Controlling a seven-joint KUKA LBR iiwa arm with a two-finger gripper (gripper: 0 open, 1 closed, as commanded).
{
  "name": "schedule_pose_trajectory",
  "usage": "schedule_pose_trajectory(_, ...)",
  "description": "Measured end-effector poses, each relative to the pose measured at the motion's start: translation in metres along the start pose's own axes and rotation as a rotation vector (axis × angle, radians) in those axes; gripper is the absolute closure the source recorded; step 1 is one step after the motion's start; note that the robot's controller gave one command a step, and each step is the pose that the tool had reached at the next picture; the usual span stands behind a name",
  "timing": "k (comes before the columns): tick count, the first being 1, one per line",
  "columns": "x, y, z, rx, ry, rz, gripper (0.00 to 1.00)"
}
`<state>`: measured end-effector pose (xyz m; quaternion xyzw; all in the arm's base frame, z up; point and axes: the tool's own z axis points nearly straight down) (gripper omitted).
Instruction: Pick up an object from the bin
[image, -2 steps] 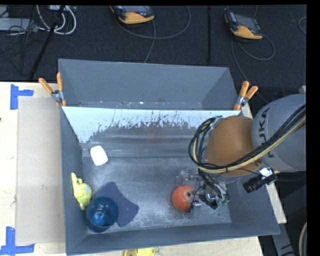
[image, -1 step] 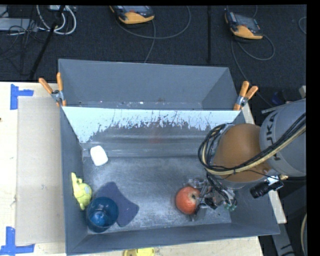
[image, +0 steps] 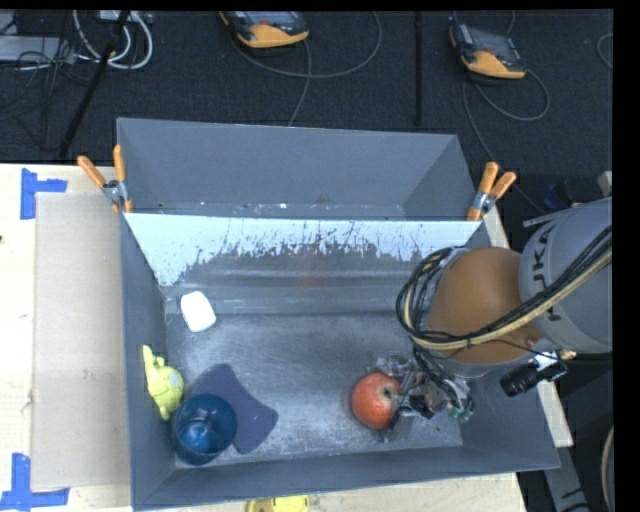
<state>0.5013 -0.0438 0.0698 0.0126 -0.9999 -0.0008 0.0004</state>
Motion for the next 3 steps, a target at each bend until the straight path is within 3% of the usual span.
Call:
schedule_pose_trajectory(1,0.001,-0.009,-0.072,0.001,0.000,-0.006,1.00)
schedule_pose_trajectory(2,0.001,-0.010,-0.072,0.001,0.000,-0.005,1.00)
schedule_pose_trajectory(3,0.000,-0.016,-0.200,0.001,-0.002,0.013,1.00)
